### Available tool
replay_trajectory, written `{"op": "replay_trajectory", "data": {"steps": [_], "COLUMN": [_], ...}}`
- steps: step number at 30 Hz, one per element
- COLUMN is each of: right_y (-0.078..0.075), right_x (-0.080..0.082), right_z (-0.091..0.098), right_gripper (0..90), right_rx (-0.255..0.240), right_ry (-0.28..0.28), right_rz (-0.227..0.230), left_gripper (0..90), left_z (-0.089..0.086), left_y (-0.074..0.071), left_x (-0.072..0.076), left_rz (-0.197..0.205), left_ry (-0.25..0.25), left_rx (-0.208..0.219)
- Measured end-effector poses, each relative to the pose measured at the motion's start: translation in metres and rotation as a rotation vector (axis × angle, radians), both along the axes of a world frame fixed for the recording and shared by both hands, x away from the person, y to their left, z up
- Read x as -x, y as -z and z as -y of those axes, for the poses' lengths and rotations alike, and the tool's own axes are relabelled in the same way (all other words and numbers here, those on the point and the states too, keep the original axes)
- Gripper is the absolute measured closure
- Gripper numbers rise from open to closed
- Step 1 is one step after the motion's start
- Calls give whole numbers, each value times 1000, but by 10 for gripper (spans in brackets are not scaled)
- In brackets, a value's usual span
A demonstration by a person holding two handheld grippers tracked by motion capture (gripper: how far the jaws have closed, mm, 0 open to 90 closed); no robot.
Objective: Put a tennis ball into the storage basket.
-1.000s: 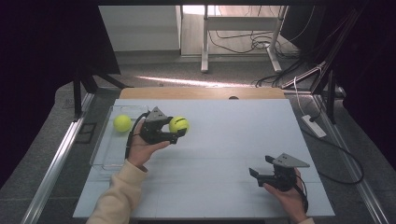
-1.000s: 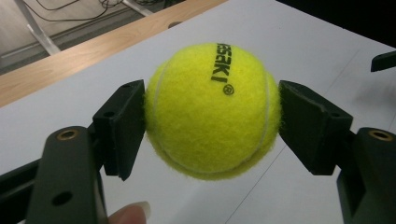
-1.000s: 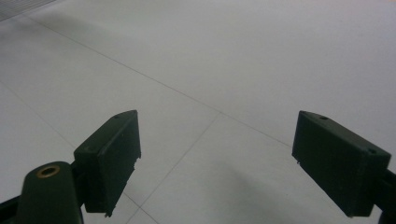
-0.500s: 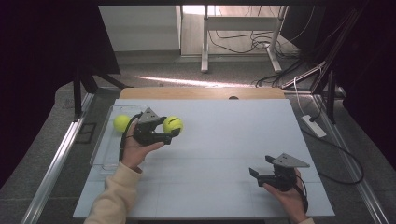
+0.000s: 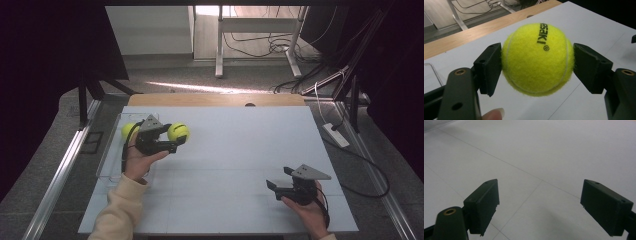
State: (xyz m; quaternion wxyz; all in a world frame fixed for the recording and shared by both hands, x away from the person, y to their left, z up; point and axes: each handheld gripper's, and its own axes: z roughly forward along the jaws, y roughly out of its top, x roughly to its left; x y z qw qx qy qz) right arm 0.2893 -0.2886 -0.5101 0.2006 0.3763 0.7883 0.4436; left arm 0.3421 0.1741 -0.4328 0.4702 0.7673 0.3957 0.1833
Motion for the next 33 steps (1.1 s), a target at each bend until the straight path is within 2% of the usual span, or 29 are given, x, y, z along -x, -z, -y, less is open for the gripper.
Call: {"op": "replay_trajectory", "data": {"steps": [6, 18, 23, 33], "right_y": [-1, -1, -1, -1], "right_x": [2, 2, 2, 3], "right_z": [-1, -1, 0, 1], "right_gripper": [150, 150, 150, 152], "right_rx": [-1, -4, -1, -3], "right_ry": [-1, -7, -3, -2], "right_rz": [12, 8, 8, 8], "left_gripper": [278, 278, 278, 278], "left_z": [-6, -16, -17, -25], "left_y": [2, 2, 4, 2], "left_x": [2, 5, 6, 8], "left_rz": [-1, -1, -3, 3], "left_ry": [-12, -44, -58, -83], "left_rx": [-29, -21, -38, -32]}}
